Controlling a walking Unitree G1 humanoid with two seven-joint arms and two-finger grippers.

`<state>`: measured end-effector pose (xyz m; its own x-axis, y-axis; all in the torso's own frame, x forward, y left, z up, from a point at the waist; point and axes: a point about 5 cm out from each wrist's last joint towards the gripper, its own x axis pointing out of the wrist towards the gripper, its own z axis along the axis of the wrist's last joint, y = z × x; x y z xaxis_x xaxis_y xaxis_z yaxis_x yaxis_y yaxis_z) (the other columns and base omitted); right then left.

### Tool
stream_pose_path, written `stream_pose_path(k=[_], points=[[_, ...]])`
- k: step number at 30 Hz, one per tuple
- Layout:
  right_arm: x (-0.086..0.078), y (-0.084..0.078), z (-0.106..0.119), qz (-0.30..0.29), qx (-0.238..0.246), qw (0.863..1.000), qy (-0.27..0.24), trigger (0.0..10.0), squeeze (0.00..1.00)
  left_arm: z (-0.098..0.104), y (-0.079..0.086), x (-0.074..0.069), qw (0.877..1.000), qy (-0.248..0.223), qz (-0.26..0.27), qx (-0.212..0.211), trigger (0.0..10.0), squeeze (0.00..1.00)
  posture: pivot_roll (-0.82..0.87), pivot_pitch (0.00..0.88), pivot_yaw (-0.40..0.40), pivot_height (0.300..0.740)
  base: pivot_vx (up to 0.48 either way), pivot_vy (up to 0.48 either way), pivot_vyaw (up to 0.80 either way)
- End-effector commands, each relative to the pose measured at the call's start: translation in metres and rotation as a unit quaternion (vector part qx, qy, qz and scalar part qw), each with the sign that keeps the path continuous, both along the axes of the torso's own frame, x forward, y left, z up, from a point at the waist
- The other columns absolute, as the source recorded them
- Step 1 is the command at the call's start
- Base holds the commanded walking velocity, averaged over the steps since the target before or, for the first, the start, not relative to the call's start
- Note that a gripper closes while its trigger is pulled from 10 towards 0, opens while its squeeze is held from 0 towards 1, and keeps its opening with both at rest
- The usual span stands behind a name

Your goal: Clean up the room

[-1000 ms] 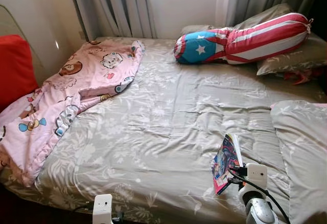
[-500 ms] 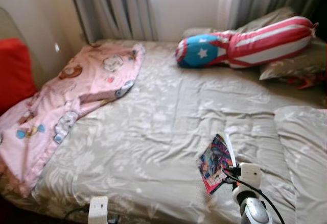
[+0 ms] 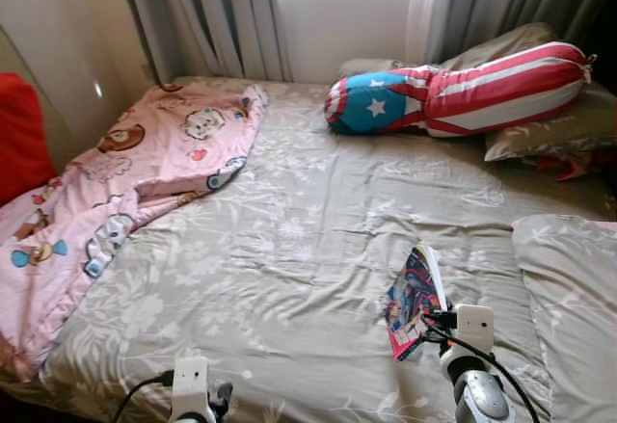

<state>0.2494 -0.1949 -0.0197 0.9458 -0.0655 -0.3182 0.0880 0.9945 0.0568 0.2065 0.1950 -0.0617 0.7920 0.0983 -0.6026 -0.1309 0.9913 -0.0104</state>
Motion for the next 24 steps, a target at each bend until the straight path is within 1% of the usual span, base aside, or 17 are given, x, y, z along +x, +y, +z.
stream_pose_path(k=[1,3,6,8,9,10,11,13,14,16,20,24], points=[[0.012,-0.003,0.015,-0.013,0.01,0.999,-0.047,10.0,0.0,0.006,0.004,0.007,1.0,-0.023,0.007,-0.002,10.0,0.0,-0.2,0.0,0.033,0.74,0.0,0.0,0.0],[0.019,0.0,0.022,-0.017,0.039,0.997,-0.069,10.0,0.0,0.011,0.007,0.011,0.999,-0.042,0.012,0.002,10.0,0.0,-0.2,0.0,0.038,0.74,0.0,0.0,0.0],[0.023,0.004,0.026,-0.01,0.045,0.996,-0.08,10.0,0.0,0.013,0.009,0.012,0.998,-0.052,0.016,0.003,10.0,0.0,-0.2,0.0,0.038,0.74,0.0,0.0,0.0],[0.031,0.014,0.035,0.014,0.048,0.994,-0.102,10.0,0.0,0.02,0.014,0.018,0.996,-0.088,0.024,0.004,10.0,0.0,-0.17,0.0,0.031,0.74,0.0,0.0,0.0],[0.031,0.014,0.035,0.014,0.048,0.994,-0.102,10.0,0.0,0.02,0.014,0.018,0.996,-0.088,0.024,0.004,10.0,0.0,-0.17,0.0,0.031,0.74,0.0,0.0,0.0],[0.032,0.016,0.037,0.018,0.048,0.993,-0.106,10.0,0.0,0.023,0.015,0.02,0.995,-0.099,0.024,0.005,10.0,0.0,-0.17,0.0,0.03,0.74,0.0,0.0,0.0],[0.035,0.018,0.041,0.024,0.041,0.992,-0.118,10.0,0.0,0.033,0.018,0.026,0.99,-0.137,0.021,0.011,10.0,0.0,-0.16,0.0,0.027,0.74,0.0,0.0,0.0],[0.037,0.019,0.044,0.026,0.041,0.991,-0.124,10.0,0.0,0.042,0.019,0.032,0.985,-0.171,0.016,0.02,10.0,0.0,-0.17,0.0,0.027,0.74,0.0,0.0,0.0],[0.037,0.019,0.044,0.026,0.043,0.991,-0.125,10.0,0.0,0.045,0.019,0.033,0.983,-0.181,0.014,0.023,10.0,0.0,-0.16,0.0,0.027,0.74,0.0,0.0,0.0],[0.037,0.018,0.045,0.027,0.048,0.99,-0.127,10.0,0.0,0.058,0.021,0.039,0.975,-0.219,0.014,0.03,10.0,0.0,-0.16,0.0,0.027,0.74,0.0,0.0,0.0],[0.036,0.014,0.046,0.02,0.048,0.99,-0.132,10.0,0.0,0.069,0.022,0.044,0.967,-0.253,0.025,0.032,10.0,0.0,-0.16,0.0,0.029,0.74,0.0,0.0,0.0],[0.037,0.013,0.046,0.014,0.05,0.99,-0.132,10.0,0.0,0.076,0.019,0.049,0.962,-0.27,0.022,0.03,10.0,0.0,-0.16,0.0,0.032,0.74,0.0,0.0,0.0]])
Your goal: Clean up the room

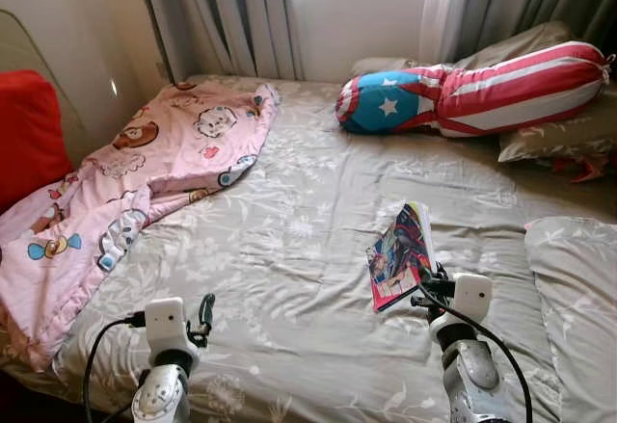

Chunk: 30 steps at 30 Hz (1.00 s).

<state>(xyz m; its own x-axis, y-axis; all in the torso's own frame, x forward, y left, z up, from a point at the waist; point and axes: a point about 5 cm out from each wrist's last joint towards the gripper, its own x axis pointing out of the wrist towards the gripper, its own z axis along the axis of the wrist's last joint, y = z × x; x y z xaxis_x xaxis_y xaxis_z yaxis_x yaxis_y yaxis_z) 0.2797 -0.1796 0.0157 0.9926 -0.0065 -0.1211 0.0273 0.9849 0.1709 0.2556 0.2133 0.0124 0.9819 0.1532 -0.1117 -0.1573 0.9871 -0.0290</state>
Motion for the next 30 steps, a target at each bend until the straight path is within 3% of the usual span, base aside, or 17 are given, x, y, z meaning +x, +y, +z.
stream_pose_path(k=[1,9,30], points=[[0.006,-0.002,0.011,-0.006,0.0,1.0,-0.029,10.0,0.0,0.002,0.001,-0.001,1.0,-0.007,0.004,0.0,10.0,0.0,-0.16,0.0,0.032,0.74,0.0,0.0,0.0],[0.006,-0.004,0.006,-0.016,-0.014,1.0,0.001,10.0,0.0,0.012,-0.006,0.008,1.0,-0.023,-0.007,-0.002,10.0,0.0,-0.18,0.0,0.047,0.72,0.0,0.0,0.0],[-0.001,-0.008,0.003,-0.03,-0.026,0.999,-0.003,10.0,0.0,0.017,-0.004,0.011,1.0,-0.023,-0.015,0.004,10.0,0.0,-0.19,0.0,0.064,0.71,0.0,0.0,0.0]])
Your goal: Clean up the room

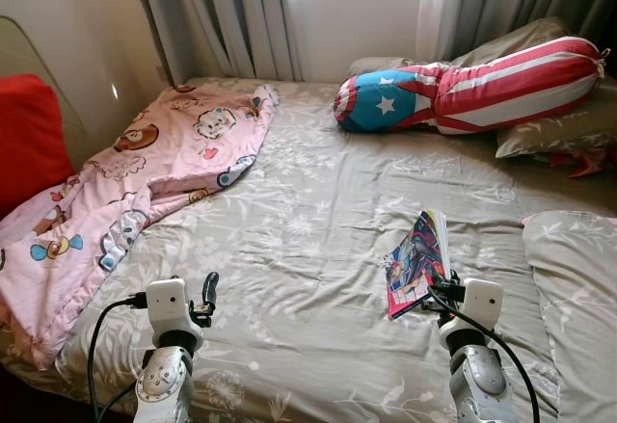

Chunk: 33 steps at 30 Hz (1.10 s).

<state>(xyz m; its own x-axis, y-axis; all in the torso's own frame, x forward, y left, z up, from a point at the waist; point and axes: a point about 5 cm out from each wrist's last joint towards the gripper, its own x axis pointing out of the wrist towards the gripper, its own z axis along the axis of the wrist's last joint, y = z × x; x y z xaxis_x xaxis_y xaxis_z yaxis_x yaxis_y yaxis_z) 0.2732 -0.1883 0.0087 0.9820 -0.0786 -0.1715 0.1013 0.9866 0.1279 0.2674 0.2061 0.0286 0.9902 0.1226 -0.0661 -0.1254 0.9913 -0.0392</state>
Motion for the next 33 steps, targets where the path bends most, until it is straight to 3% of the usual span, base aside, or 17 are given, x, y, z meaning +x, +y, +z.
stream_pose_path(k=[1,22,33], points=[[0.0058,0.0005,0.01,0.004,-0.007,1.0,-0.029,10.0,0.0,0.001,0.003,-0.0009,1.0,0.0,0.0,0.006,10.0,0.0,-0.19,0.0,0.064,0.71,0.0,0.0,0.0],[0.0058,0.0005,0.01,0.004,-0.007,1.0,-0.029,10.0,0.0,0.001,0.003,-0.0009,1.0,0.0,0.0,0.006,10.0,0.0,-0.19,0.0,0.064,0.71,0.0,0.0,0.0],[0.0118,0.0084,0.0101,0.019,-0.026,0.999,-0.013,10.0,0.0,0.003,0.0074,0.0016,1.0,0.002,0.016,0.002,10.0,0.0,-0.17,0.0,0.048,0.71,0.0,0.0,0.0]])
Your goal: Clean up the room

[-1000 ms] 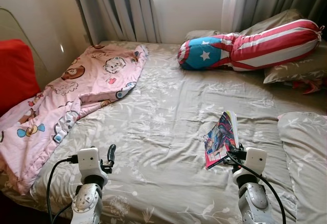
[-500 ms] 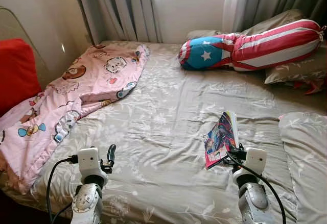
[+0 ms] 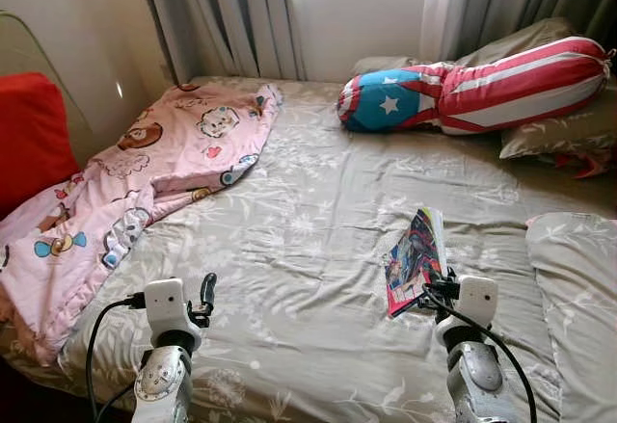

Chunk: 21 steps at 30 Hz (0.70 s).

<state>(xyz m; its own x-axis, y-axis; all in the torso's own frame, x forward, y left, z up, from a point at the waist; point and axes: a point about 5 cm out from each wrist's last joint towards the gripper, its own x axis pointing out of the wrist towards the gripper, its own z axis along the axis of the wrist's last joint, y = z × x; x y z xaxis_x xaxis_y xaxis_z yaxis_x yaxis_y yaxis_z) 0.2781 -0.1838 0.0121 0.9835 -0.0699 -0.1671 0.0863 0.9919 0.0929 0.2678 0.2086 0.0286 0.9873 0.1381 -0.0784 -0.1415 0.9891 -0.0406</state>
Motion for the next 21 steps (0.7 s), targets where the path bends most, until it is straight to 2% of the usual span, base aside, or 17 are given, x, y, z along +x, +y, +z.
stream_pose_path(k=[1,13,21], points=[[0.007,0.004,0.007,0.012,-0.009,1.0,-0.011,10.0,0.0,0.003,0.005,0.001,1.0,-0.004,0.008,0.003,10.0,0.0,-0.17,0.0,0.048,0.71,0.0,0.0,0.0],[0.007,0.004,0.01,0.018,-0.015,0.999,-0.024,10.0,0.0,0.0,0.004,0.0,1.0,0.002,0.009,0.002,10.0,0.0,-0.17,0.0,0.035,0.71,0.0,0.0,0.0],[0.014,0.0,0.021,0.056,-0.055,0.996,-0.045,10.0,0.0,-0.008,-0.003,-0.005,0.999,0.011,0.028,-0.017,10.0,0.0,-0.18,0.0,-0.02,0.71,0.0,0.0,0.0]])
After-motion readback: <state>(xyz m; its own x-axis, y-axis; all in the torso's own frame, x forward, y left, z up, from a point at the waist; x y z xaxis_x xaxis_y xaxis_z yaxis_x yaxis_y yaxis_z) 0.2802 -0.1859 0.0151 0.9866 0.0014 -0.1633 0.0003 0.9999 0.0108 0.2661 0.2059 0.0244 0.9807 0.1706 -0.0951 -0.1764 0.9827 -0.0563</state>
